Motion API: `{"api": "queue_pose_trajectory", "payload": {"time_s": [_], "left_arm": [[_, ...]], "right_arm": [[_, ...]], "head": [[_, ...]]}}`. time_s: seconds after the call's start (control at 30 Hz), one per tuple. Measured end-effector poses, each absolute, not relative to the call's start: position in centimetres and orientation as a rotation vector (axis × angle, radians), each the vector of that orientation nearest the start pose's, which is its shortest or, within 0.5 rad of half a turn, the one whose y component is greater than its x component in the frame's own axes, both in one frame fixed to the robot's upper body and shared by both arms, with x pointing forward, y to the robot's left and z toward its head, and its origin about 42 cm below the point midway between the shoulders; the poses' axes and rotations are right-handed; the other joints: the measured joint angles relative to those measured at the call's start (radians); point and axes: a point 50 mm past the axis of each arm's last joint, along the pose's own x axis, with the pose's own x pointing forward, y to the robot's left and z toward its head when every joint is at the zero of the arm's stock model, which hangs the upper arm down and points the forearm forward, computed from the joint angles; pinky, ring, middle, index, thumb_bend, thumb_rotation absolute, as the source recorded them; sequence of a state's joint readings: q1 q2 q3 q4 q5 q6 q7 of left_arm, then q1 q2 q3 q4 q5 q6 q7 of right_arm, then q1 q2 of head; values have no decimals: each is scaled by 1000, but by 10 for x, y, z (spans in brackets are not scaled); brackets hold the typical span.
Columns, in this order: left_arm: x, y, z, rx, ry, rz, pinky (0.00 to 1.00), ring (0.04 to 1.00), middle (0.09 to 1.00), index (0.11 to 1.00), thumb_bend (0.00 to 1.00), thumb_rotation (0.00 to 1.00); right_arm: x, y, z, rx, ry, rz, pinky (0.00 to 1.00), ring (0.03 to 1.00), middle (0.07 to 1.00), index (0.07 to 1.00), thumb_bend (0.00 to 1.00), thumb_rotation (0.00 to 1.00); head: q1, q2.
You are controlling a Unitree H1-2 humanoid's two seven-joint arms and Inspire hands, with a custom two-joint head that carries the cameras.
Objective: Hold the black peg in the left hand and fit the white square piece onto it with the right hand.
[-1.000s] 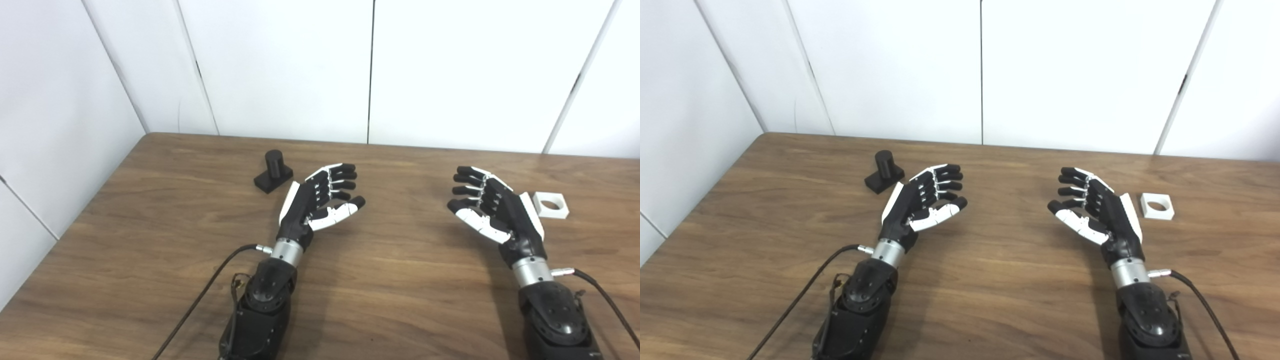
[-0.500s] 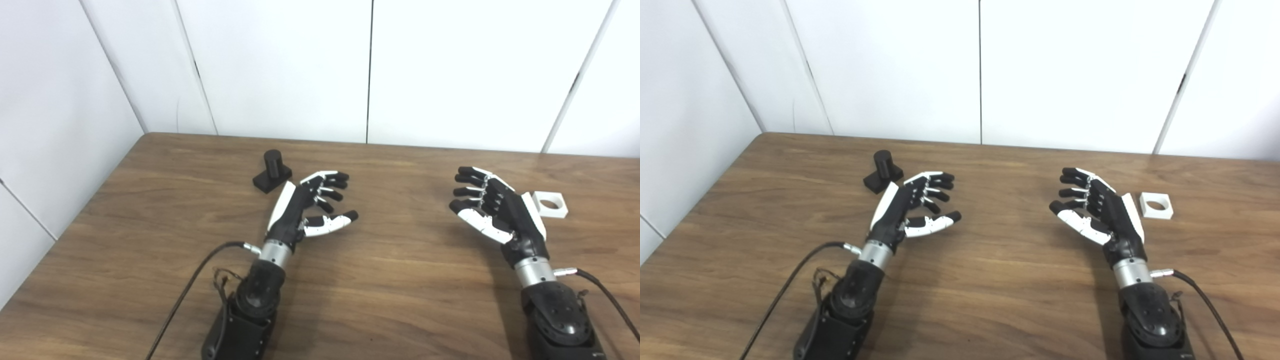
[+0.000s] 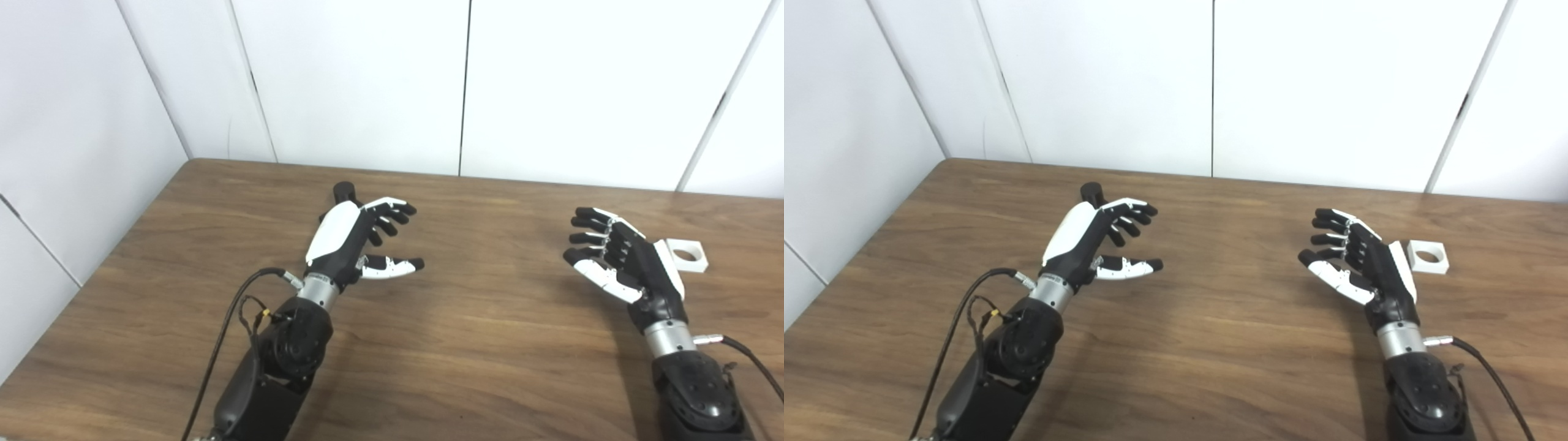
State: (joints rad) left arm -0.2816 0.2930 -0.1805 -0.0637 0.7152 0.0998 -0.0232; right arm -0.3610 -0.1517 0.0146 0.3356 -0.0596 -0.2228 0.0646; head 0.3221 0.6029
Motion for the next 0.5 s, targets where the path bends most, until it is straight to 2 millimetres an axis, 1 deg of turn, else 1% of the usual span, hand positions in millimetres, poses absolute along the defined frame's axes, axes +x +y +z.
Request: {"api": "queue_pose_trajectory", "payload": {"time_s": [0.13,0.3,0.4,0.5], "left_arm": [[366,245,210,1111,-305,-51,528,685,746,700,694,241],[366,247,226,1166,-332,-33,505,670,742,687,701,239],[370,251,240,1227,-362,-15,495,665,740,684,710,196],[374,260,252,1296,-385,20,492,676,750,683,720,203]], "right_arm": [[398,-234,140,-226,-236,141,583,682,755,754,773,372],[399,-234,140,-224,-235,142,585,682,757,756,773,371],[401,-234,140,-222,-237,142,578,678,756,754,769,373],[402,-233,141,-222,-251,144,578,678,755,752,768,365]], "head": [[0,0],[2,-2],[2,-2],[5,-2]]}}
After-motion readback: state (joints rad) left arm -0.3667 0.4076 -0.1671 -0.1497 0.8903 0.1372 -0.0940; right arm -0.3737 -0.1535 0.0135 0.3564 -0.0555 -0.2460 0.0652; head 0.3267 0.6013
